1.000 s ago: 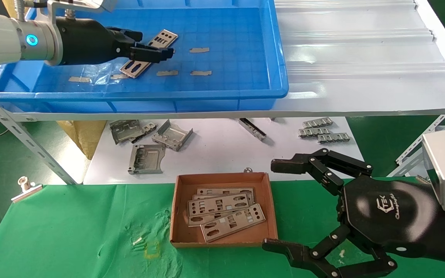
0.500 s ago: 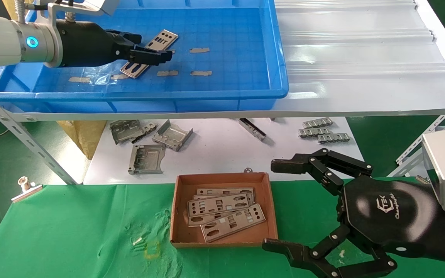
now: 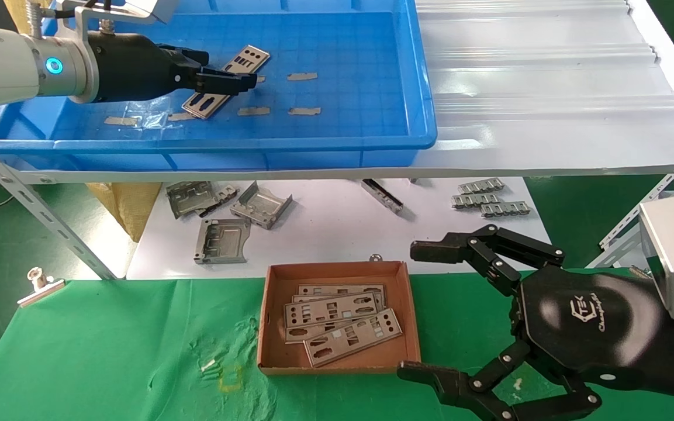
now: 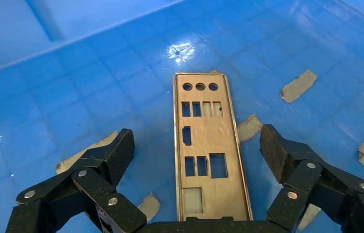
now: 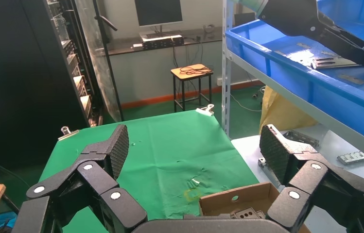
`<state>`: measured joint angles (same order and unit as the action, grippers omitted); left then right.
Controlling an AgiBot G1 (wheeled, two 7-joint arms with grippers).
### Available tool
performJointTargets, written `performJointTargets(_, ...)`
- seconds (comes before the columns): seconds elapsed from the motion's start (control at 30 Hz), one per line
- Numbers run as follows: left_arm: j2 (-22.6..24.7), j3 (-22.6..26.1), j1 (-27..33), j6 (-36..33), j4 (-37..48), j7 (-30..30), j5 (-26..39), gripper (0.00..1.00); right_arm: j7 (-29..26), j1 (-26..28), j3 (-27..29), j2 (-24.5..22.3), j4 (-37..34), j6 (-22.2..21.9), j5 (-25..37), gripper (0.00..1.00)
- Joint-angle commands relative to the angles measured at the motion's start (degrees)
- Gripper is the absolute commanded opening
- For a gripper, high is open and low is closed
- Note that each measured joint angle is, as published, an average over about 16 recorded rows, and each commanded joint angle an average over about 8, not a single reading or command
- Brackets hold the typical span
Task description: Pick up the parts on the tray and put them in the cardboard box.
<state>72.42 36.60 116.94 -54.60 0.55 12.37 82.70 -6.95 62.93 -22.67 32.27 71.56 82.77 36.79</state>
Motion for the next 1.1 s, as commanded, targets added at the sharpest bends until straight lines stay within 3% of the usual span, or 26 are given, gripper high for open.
performJointTargets(0.03, 0.11, 0.00, -0.14, 0.20, -0.05, 0.13, 0.00, 0.00, 0.00, 0.00, 0.00, 0.00, 0.00, 0.00, 0.00, 1.00)
performJointTargets(1.1, 0.37, 0.57, -0.55, 0.56, -0.37, 1.25, 0.80, 0.00, 0.00, 0.00, -0.01, 0.00, 0.00, 0.00, 0.00, 1.00)
